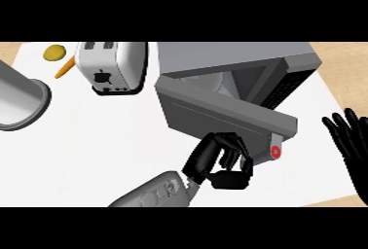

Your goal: Pick up the milk, place it into the microwave and close the microwave

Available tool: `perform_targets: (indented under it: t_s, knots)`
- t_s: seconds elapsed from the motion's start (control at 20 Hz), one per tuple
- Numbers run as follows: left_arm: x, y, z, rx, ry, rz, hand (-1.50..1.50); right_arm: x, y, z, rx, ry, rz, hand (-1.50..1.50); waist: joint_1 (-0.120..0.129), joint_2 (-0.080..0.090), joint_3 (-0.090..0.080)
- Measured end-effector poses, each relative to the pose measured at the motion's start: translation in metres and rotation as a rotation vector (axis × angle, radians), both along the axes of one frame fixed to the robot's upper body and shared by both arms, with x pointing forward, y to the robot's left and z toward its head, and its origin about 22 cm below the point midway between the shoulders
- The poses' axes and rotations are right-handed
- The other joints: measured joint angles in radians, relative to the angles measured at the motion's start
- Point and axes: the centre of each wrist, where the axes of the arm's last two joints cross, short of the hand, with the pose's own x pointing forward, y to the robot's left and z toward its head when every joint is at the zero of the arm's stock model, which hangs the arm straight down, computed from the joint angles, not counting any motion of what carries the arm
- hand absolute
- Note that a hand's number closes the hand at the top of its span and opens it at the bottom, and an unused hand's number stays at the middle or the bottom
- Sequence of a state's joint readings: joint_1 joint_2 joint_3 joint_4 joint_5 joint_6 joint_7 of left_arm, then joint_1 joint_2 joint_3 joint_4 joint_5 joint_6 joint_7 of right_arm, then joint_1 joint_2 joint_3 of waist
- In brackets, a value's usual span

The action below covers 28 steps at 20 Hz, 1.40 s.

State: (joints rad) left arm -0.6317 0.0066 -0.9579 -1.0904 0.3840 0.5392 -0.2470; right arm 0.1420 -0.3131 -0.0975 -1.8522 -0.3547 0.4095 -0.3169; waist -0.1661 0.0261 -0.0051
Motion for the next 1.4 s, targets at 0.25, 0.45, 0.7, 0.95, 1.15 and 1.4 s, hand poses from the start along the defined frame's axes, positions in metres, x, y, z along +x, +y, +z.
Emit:
perform_targets:
  t_s: [0.25, 0.45, 0.7, 0.95, 1.15, 1.4]
  knots:
    - [0.021, -0.003, 0.012, -0.023, 0.004, 0.079, 1.50, 0.001, 0.003, 0.016, 0.002, -0.024, 0.070, -1.50, -0.042, 0.009, 0.000]
    - [0.039, -0.005, 0.022, -0.034, 0.022, 0.144, 1.50, 0.003, 0.004, 0.026, 0.013, -0.035, 0.104, -1.50, -0.069, 0.017, 0.000]
    - [0.058, -0.004, 0.038, -0.112, 0.039, 0.218, 1.50, 0.004, 0.006, 0.035, 0.027, -0.037, 0.144, -1.50, -0.095, 0.031, -0.001]
    - [0.070, -0.001, 0.048, -0.191, 0.047, 0.262, 1.50, 0.004, 0.005, 0.043, 0.036, -0.041, 0.171, -1.50, -0.120, 0.041, -0.002]
    - [0.071, 0.001, 0.046, -0.235, 0.040, 0.275, 1.50, 0.004, 0.004, 0.050, 0.034, -0.046, 0.183, -1.50, -0.132, 0.041, -0.001]
    - [0.071, 0.002, 0.044, -0.270, 0.027, 0.279, 1.50, 0.006, 0.002, 0.061, 0.026, -0.067, 0.200, -1.50, -0.139, 0.044, 0.000]
